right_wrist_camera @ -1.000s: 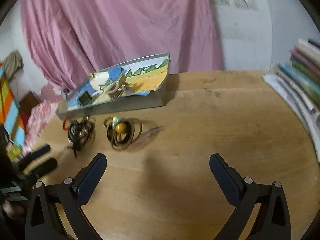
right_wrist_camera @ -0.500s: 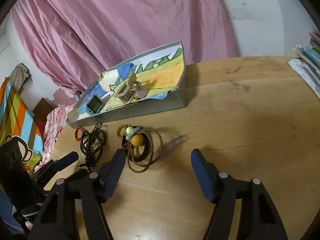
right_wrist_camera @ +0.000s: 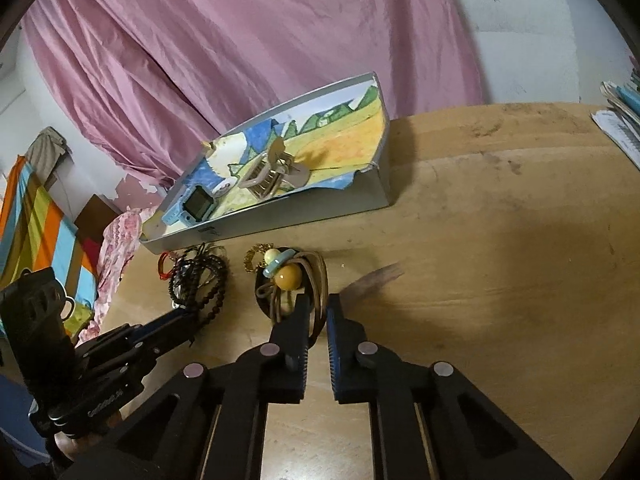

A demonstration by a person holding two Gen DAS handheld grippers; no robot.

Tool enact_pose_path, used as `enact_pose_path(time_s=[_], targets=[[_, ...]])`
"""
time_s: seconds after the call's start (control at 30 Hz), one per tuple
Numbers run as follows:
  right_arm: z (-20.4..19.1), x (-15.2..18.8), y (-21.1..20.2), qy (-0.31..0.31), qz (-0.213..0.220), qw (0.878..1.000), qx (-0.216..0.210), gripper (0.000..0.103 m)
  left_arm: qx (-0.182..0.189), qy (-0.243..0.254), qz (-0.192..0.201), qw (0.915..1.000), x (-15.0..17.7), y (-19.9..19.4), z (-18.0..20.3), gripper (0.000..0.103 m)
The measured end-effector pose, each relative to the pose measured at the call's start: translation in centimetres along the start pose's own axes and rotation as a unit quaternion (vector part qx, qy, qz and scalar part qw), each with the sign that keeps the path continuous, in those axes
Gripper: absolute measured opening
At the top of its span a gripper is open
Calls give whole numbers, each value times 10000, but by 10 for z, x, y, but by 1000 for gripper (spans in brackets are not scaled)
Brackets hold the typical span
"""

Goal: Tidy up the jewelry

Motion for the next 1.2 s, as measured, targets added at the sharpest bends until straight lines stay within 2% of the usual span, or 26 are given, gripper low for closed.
enact_pose_path(time_s=[0.17,0.33,0.53,0.8,0.93,1.2], targets=[[-6,2,-5,-146,103,9998,-86,6,212,-110,36,9997,1,-3,-1,3],[-15,-1,-10,-259,228,9992,-203,5,418,-240,145,9987,2,-12,-2,3],[-29,-11,-23,-503,448,9972,-322,5,628,-304,481,9964,-7,-36,-4,2],[-45,-27,-39,-807,750,9928,-470,5,887,-364,1069,9896,-40,-79,-9,2],[-52,-38,-44,-865,885,9908,-548,5,943,-410,1293,9863,-58,-92,-12,2],[-65,-76,-36,-815,1174,9882,-556,5,609,-309,1702,9830,-94,-92,-19,2]])
Point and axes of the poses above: each gripper's, at about its wrist camera, not at the fingertips, and y roughly the way its jaws point, z to its right, x to its underside, the point moved 2 cm from there along y, roughly the way its jaws point, and after that the axes turned 6 degrees about y, right-handed, at the moved point
